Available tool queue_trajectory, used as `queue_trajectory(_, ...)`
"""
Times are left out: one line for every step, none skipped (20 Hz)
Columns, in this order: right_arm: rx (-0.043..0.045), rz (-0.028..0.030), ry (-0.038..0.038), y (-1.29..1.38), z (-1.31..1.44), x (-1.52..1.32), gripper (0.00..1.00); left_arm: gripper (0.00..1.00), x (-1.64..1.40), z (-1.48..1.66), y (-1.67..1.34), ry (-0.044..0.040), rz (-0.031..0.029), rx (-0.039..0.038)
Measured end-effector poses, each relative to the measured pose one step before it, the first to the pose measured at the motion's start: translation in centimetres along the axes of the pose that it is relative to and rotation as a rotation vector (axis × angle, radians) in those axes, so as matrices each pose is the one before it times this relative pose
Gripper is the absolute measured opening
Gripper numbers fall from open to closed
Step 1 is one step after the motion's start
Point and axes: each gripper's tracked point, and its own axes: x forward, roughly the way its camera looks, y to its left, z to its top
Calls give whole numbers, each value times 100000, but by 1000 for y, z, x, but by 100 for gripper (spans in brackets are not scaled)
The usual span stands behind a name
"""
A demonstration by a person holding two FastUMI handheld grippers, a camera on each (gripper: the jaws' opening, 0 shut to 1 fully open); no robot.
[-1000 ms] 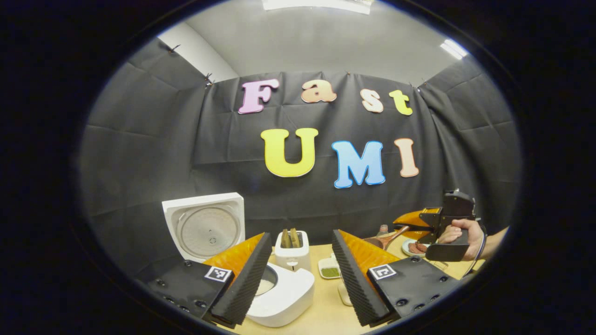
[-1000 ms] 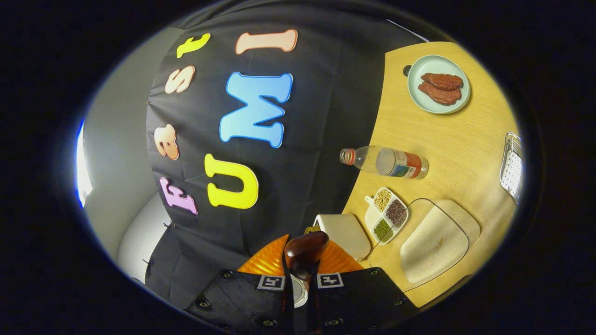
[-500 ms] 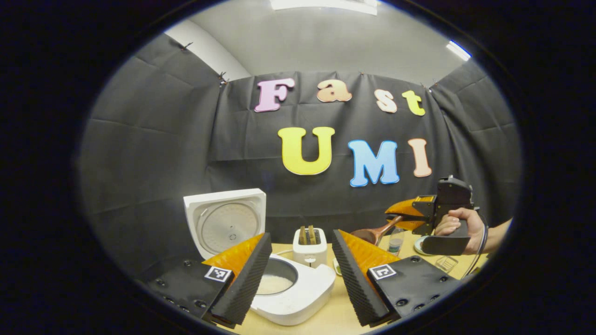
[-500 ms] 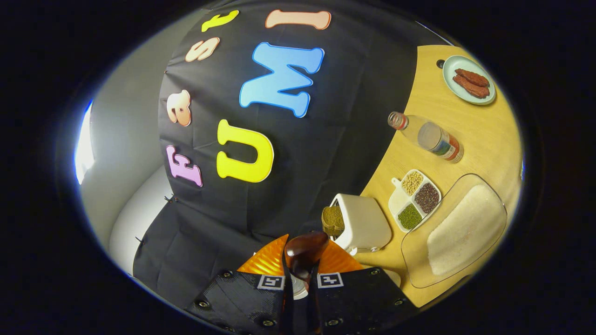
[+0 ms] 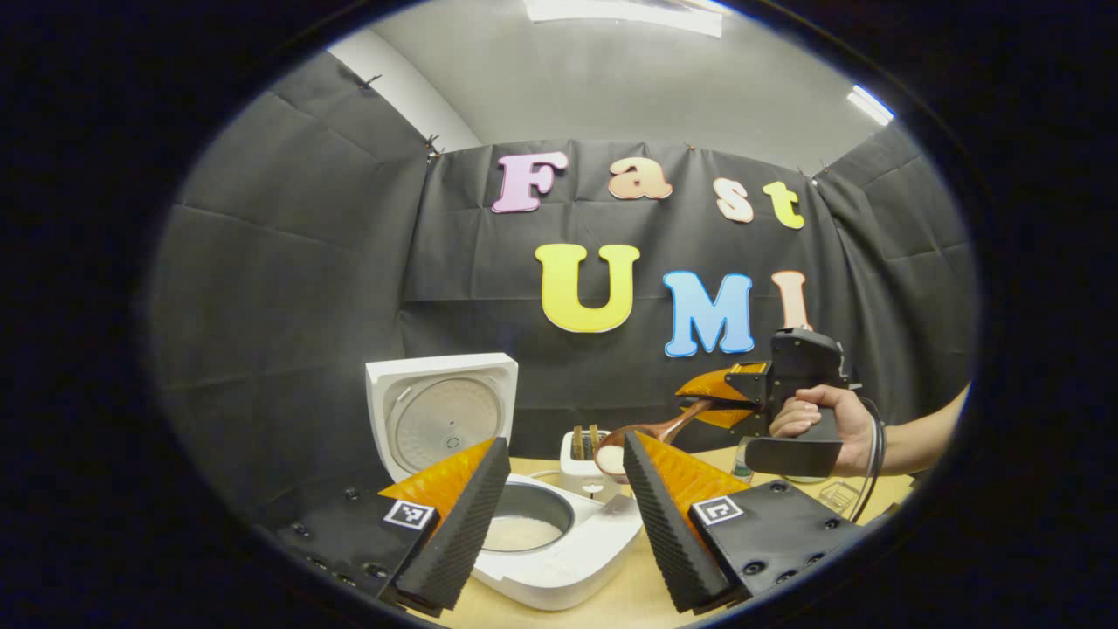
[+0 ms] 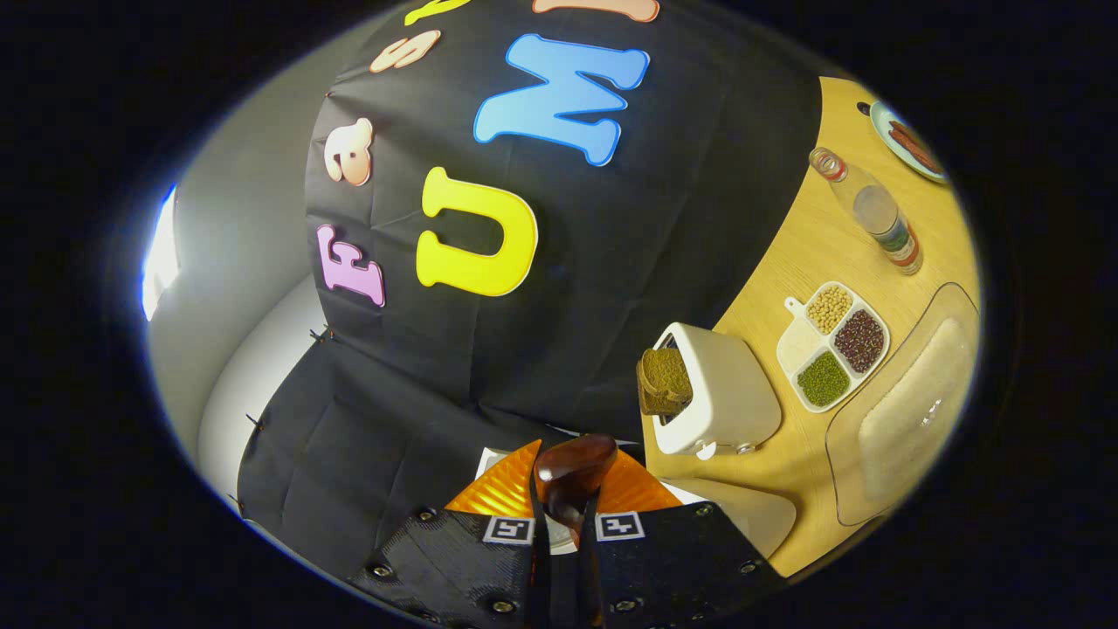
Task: Close the left gripper, press the button to open the rice cooker; take a wooden spoon from the chopstick holder with the right hand, scoop a spoonful of rice and pour it into the rice cooker, then put the wooden spoon back into the chopstick holder.
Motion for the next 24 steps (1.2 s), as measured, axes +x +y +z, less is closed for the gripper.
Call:
queue_trajectory(-1490,113,1221,487,-459,653,11,95,-12,-203,307,614,446,129)
queue_trajectory(-1841,131,1289,303,-492,696,11,95,64,-479,412,594,584,207)
queue_trajectory(-2524,-165,1341,339,-657,723,11,95,-36,-186,216,522,402,161)
queue_trajectory(-2797,21,1220,369,-529,767,11,92,-2,-59,424,386,841,384)
queue_trajectory(-3114,-52,1069,282,-593,568,11,92,-99,-158,380,378,602,318)
queue_trajectory(-2984,-64,1339,315,-560,733,11,92,-187,-277,204,329,253,-32)
queue_trajectory(-2586,82,1522,403,-673,834,11,92,-250,-264,213,469,327,5)
queue_trajectory(-2007,22,1438,222,-521,688,11,95,-114,-286,309,614,233,128)
queue_trajectory(-1829,-42,1590,299,-719,928,11,95,-140,-281,285,576,315,0)
queue_trajectory(-1989,120,1331,70,-497,811,11,92,-248,-93,207,298,-68,-435)
queue_trajectory(-2371,-182,1069,194,-431,600,11,95,-162,-41,41,383,86,-923)
queue_trajectory(-3092,-507,1079,94,-452,901,11,89,-103,-14,81,416,678,-675)
queue_trajectory(-3542,-427,1448,242,-494,1076,11,89,-60,-109,270,146,983,-236)
queue_trajectory(-3565,-697,1400,69,-433,922,11,89,-244,-100,207,174,1092,-134)
queue_trajectory(-3912,-696,1022,29,-593,747,11,89,-185,-18,208,139,976,-223)
queue_trajectory(-4825,-410,746,217,-457,773,11,92,-212,-81,162,334,865,-164)
queue_trajectory(-4575,-561,438,228,-370,591,11,89,-219,-159,168,409,942,99)
queue_trajectory(-6243,-595,475,328,-322,425,11,89,-167,-31,184,289,870,344)
queue_trajectory(-8159,-449,772,637,-441,258,11,89,-326,-95,167,220,870,435)
queue_trajectory(-7407,43,1240,505,-293,450,11,92,-533,-113,324,422,802,461)
queue_trajectory(-6396,118,1629,622,-257,572,11,92,-87,-127,223,543,812,226)
queue_trajectory(-5552,1387,2214,746,-426,496,11,89,-155,3,167,362,571,-20)
queue_trajectory(-5661,1109,1573,888,-215,608,11,92,-177,0,218,73,546,-119)
queue_trajectory(-6392,716,760,712,-66,341,11,89,-118,-133,137,310,419,-322)
